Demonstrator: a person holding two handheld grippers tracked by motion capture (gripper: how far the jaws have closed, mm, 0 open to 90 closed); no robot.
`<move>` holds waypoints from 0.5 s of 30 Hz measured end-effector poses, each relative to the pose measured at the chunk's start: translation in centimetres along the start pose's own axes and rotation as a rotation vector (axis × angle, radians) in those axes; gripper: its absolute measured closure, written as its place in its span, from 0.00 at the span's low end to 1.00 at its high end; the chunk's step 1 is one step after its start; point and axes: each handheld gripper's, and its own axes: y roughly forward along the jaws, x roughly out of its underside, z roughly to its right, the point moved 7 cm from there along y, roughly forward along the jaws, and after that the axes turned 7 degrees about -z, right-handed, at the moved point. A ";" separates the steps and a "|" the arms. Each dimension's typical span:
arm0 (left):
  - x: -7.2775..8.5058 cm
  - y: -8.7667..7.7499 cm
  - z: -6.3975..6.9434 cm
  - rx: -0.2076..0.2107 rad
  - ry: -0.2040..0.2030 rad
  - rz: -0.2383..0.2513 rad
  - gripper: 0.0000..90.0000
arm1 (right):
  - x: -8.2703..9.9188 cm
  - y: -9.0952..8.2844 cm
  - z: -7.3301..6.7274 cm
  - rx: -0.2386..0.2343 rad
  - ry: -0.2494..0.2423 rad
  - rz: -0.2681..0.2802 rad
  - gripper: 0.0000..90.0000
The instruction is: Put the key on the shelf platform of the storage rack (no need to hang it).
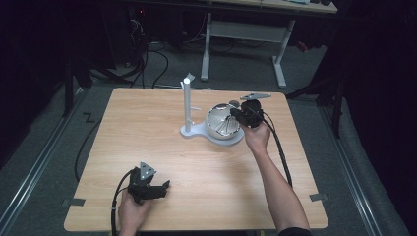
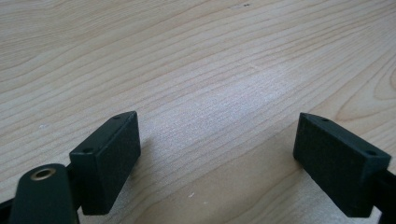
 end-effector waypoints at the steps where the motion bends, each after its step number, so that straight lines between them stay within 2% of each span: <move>1: 0.0 0.0 0.0 0.000 -0.001 0.000 0.17 | 0.0 0.0 0.1 0.003 0.000 -0.001 0.98; 7: 0.0 0.0 0.0 0.001 0.000 -0.001 0.17 | 0.1 -0.3 0.0 0.009 -0.007 0.014 0.97; 15: 0.0 0.0 0.0 0.003 0.010 -0.001 0.17 | 1.2 -1.2 0.3 -0.002 -0.007 0.024 0.84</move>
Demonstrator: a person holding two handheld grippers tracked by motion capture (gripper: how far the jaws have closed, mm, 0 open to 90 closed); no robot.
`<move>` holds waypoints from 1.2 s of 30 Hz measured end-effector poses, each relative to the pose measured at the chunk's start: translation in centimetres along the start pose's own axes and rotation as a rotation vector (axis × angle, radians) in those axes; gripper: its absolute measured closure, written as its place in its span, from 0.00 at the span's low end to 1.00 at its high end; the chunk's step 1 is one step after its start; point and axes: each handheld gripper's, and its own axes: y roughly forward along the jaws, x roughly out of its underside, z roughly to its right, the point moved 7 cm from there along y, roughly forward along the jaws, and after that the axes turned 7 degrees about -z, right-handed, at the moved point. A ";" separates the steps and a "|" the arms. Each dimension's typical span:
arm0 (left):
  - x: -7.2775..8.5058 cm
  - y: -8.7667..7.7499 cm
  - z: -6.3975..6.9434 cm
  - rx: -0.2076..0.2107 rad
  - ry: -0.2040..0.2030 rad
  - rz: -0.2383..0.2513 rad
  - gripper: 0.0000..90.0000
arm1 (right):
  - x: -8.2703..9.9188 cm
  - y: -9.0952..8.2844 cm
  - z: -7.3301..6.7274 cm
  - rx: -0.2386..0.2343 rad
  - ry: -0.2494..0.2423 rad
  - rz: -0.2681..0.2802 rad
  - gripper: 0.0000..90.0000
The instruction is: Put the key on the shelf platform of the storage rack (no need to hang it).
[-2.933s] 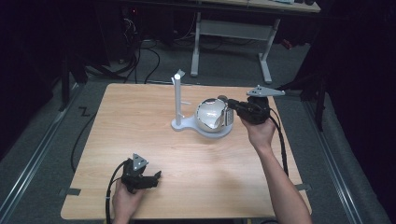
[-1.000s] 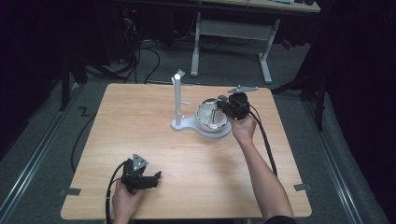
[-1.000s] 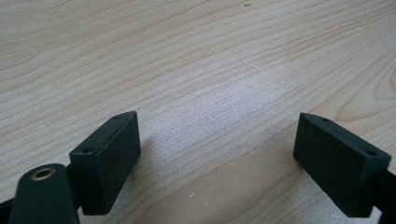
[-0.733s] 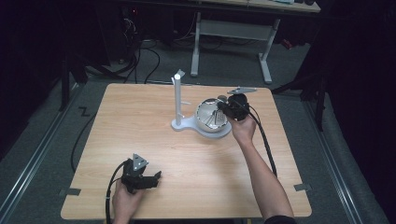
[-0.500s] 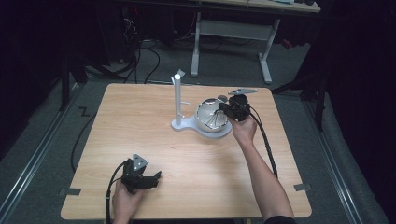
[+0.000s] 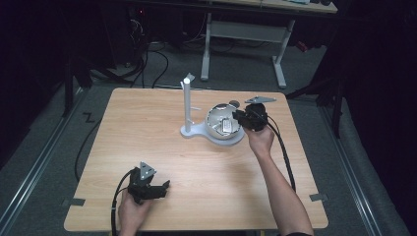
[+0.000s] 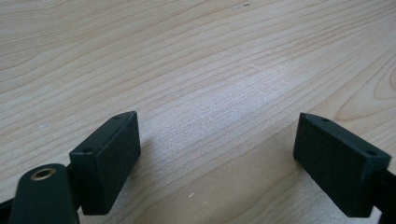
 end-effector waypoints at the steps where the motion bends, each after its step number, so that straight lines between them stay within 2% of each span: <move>1: 0.0 0.0 0.0 0.000 -0.001 0.000 0.17 | 0.1 -0.2 0.0 0.001 -0.002 0.006 0.82; 8: 0.0 0.0 0.0 -0.001 0.000 0.002 0.17 | 0.7 -1.4 0.1 -0.003 0.000 0.028 0.69; 13: 0.0 0.0 0.0 -0.001 -0.001 0.002 0.17 | 1.0 -2.0 0.2 -0.016 0.006 0.011 0.64; 17: 0.0 0.0 0.0 -0.002 -0.002 0.002 0.17 | 1.0 -2.4 0.2 -0.023 0.014 0.016 0.62; 22: 0.0 0.0 0.0 -0.001 0.000 0.002 0.17 | 1.1 -3.5 0.5 0.009 0.009 0.057 0.62; 27: 0.0 0.0 0.0 -0.002 -0.002 0.002 0.17 | 1.9 -4.4 1.2 0.030 0.016 0.055 0.62; 28: 0.0 0.0 0.0 0.002 0.010 0.003 0.17 | 2.0 -4.5 1.3 0.028 0.019 0.052 0.62; 29: 0.0 0.0 0.0 -0.002 -0.001 0.002 0.17 | 2.2 -4.7 1.4 0.029 0.019 0.048 0.62; 32: 0.0 0.0 0.0 -0.001 0.000 0.002 0.17 | 2.5 -5.0 1.7 0.034 0.017 0.044 0.63; 36: 0.0 0.0 0.0 -0.001 0.000 0.002 0.17 | 3.2 -5.2 2.1 0.037 0.040 0.052 0.64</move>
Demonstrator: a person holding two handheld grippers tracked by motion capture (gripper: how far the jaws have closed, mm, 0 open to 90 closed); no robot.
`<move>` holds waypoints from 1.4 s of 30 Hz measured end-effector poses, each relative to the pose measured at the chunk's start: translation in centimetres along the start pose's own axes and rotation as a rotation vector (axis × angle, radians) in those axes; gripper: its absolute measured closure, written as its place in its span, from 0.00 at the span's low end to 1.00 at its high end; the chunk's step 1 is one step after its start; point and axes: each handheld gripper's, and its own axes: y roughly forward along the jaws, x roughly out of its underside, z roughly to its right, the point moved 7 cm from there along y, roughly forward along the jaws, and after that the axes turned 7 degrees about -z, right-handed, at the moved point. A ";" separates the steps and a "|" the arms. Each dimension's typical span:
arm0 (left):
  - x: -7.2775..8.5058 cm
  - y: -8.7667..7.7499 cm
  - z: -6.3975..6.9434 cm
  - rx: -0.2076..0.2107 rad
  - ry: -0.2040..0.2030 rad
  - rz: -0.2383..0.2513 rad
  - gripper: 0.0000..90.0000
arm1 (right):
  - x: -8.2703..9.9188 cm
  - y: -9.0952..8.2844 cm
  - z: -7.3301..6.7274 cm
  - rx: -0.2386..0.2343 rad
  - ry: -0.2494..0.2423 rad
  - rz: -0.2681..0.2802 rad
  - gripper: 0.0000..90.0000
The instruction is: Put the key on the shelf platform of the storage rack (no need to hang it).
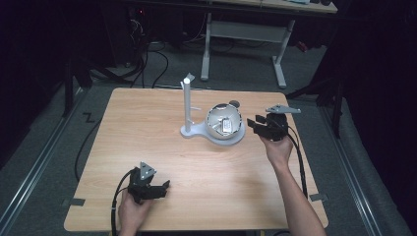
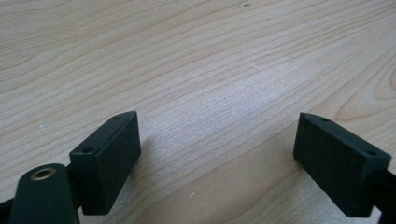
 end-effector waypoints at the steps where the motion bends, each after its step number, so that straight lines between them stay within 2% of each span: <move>1: 0.0 0.0 0.0 -0.001 -0.002 0.000 0.17 | 0.2 -0.1 0.1 0.000 0.003 -0.002 0.64; 5: 0.0 0.0 0.0 0.000 -0.001 0.000 0.17 | 0.6 -0.6 0.2 -0.003 0.003 -0.007 0.61; 9: 0.0 0.0 0.0 0.000 -0.001 0.000 0.17 | 0.7 -1.2 0.2 0.011 -0.020 -0.010 0.60; 15: 0.0 0.0 0.0 0.000 0.000 0.000 0.17 | 1.4 -2.2 0.6 0.007 0.005 0.015 0.59; 18: 0.0 0.0 0.0 0.000 -0.001 0.000 0.17 | 2.0 -2.5 0.8 0.009 0.008 -0.002 0.57; 23: 0.0 0.0 0.0 -0.001 -0.002 0.000 0.17 | 2.3 -3.2 0.8 0.026 -0.003 0.001 0.57; 27: 0.0 0.0 0.0 0.000 -0.002 0.000 0.17 | 3.1 -3.4 1.2 0.014 0.019 -0.006 0.56; 33: 0.0 0.0 0.0 0.000 -0.002 0.000 0.17 | 4.2 -4.1 0.9 0.004 0.019 -0.005 0.56; 35: 0.0 0.0 0.0 0.000 -0.001 0.000 0.17 | 4.5 -4.2 0.9 0.009 0.015 -0.016 0.56; 42: 0.0 0.0 0.0 0.000 -0.002 0.000 0.17 | 5.5 -5.0 1.2 0.011 0.035 -0.005 0.56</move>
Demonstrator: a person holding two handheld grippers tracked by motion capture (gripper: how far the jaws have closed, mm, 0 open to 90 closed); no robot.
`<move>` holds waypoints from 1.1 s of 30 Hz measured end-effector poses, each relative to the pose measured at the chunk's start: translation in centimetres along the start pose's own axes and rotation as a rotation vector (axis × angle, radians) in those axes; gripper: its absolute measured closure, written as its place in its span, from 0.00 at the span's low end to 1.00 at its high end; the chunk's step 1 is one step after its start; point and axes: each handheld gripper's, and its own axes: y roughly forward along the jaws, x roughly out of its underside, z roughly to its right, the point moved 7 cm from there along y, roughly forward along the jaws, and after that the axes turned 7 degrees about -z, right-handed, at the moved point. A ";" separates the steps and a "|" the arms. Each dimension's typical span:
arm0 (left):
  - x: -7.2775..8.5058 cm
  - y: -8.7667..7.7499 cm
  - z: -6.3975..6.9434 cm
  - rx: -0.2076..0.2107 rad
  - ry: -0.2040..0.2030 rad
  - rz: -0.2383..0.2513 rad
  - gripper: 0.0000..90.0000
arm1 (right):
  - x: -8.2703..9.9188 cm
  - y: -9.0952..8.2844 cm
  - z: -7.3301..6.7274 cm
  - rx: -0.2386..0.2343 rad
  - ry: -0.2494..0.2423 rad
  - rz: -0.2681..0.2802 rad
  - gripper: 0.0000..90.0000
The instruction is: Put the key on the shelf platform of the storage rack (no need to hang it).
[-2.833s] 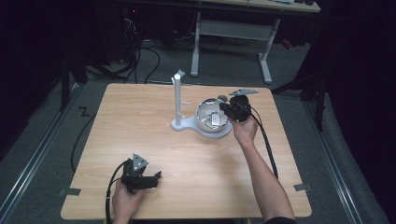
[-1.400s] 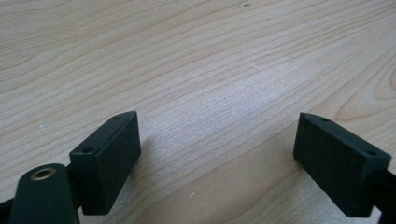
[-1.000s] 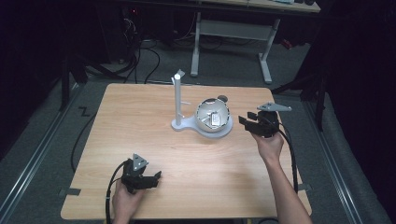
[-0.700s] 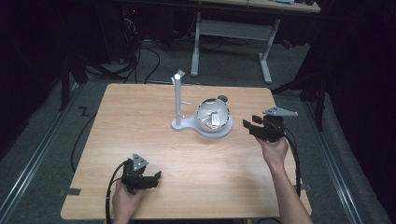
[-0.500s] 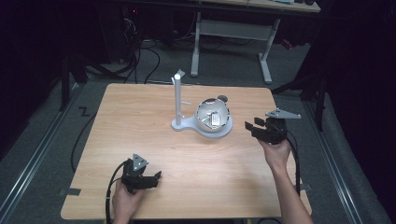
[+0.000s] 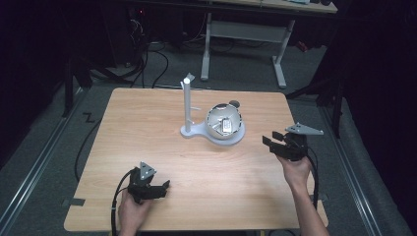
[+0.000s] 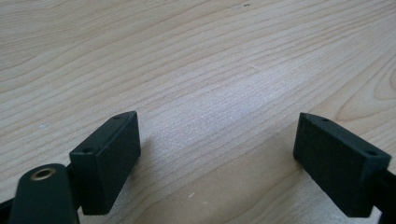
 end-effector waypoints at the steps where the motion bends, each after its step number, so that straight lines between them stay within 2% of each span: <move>1: 0.0 0.0 0.0 0.001 0.004 0.000 0.17 | 0.1 -0.1 0.0 0.002 -0.002 0.005 0.56; 9: 0.0 0.0 0.0 0.000 0.001 0.000 0.17 | 0.9 -1.1 -0.1 -0.004 0.007 0.027 0.56; 19: 0.0 0.0 0.0 0.001 0.002 0.000 0.17 | 1.9 -1.8 -1.0 -0.020 0.007 0.042 0.56; 33: 0.0 0.0 0.0 0.000 0.001 0.000 0.17 | 3.5 -1.4 -2.6 -0.052 -0.007 0.027 0.56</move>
